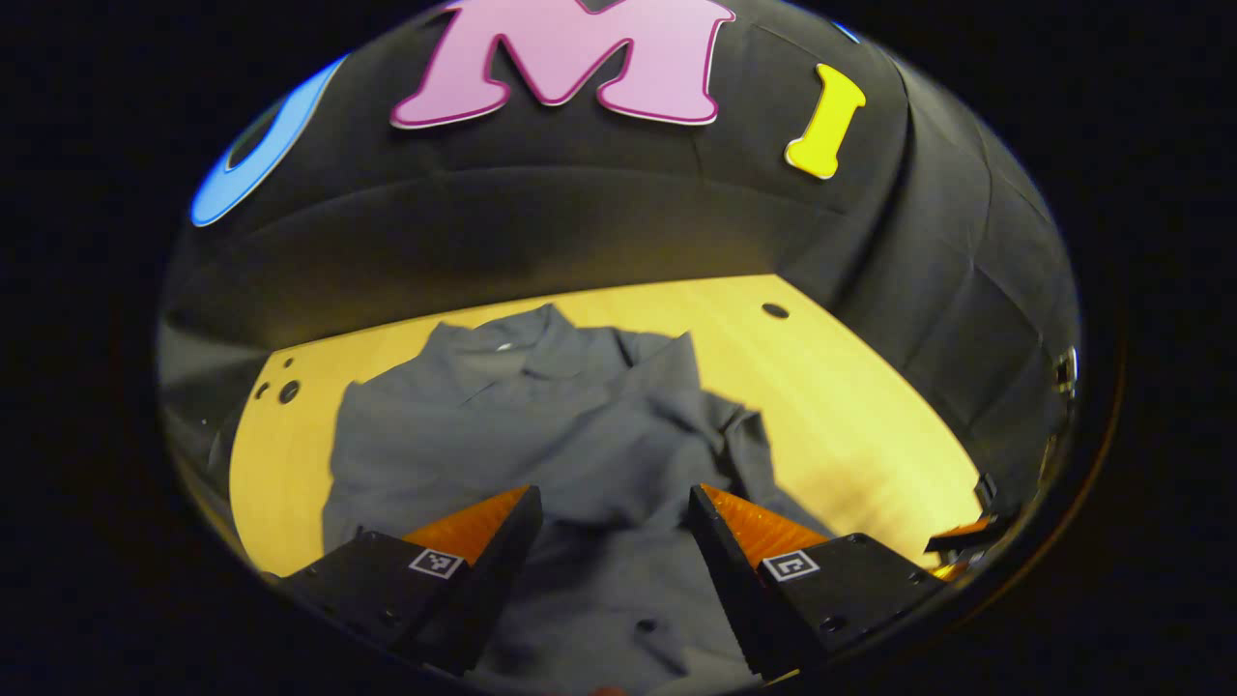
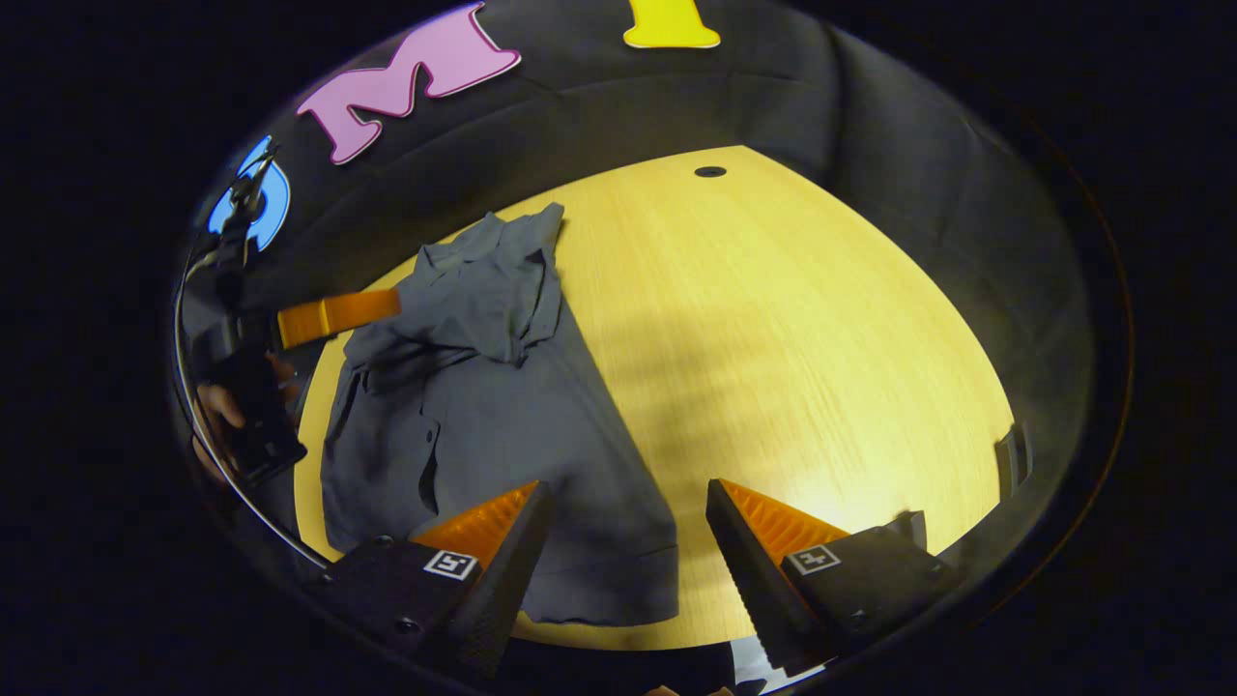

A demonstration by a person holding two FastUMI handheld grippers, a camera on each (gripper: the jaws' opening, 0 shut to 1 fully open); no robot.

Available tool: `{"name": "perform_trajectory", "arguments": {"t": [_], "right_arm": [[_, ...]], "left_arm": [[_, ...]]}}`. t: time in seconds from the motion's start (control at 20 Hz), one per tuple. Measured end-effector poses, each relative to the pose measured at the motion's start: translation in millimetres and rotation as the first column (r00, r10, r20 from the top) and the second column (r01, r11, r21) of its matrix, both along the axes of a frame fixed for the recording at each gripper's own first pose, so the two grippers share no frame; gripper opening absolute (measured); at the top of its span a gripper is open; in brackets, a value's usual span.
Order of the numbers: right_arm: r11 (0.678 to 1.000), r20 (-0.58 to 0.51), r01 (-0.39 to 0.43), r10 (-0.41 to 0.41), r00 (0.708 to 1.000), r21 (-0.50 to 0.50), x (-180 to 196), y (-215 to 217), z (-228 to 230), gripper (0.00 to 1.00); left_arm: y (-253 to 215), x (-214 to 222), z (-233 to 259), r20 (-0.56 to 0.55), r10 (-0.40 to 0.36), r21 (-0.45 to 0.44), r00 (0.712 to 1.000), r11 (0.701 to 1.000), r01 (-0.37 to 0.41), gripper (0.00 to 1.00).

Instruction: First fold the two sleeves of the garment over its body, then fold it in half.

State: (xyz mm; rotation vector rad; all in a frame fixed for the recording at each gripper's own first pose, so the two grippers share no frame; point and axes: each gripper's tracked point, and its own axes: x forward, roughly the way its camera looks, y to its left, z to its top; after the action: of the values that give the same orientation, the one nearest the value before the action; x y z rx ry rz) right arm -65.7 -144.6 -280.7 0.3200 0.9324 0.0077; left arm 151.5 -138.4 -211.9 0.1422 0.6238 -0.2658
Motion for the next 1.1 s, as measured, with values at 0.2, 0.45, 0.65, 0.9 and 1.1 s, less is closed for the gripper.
{"name": "perform_trajectory", "arguments": {"t": [0.2,0.45,0.65,0.9,1.1], "right_arm": [[1.000,-0.052,-0.011,0.010,0.999,-0.011,-4,7,-15,0.99],[0.999,-0.105,-0.023,0.020,0.994,-0.034,-13,10,-31,0.99],[0.998,-0.131,-0.024,0.016,0.991,-0.058,-28,13,-38,1.00],[0.998,-0.154,0.022,-0.031,0.988,-0.061,-39,15,-51,0.99],[0.995,-0.157,0.026,-0.041,0.987,-0.098,-43,16,-59,0.99]], "left_arm": [[84,-68,-37,-0.077,0.125,0.014,0.989,0.992,-0.125,0.96],[184,-124,-64,-0.098,0.305,0.041,0.947,0.952,-0.303,0.96],[243,-172,-80,-0.103,0.394,0.065,0.913,0.919,-0.389,0.96],[270,-210,-107,-0.160,0.451,0.032,0.878,0.891,-0.452,0.96],[263,-212,-119,-0.191,0.444,-0.009,0.875,0.891,-0.454,0.97]]}}
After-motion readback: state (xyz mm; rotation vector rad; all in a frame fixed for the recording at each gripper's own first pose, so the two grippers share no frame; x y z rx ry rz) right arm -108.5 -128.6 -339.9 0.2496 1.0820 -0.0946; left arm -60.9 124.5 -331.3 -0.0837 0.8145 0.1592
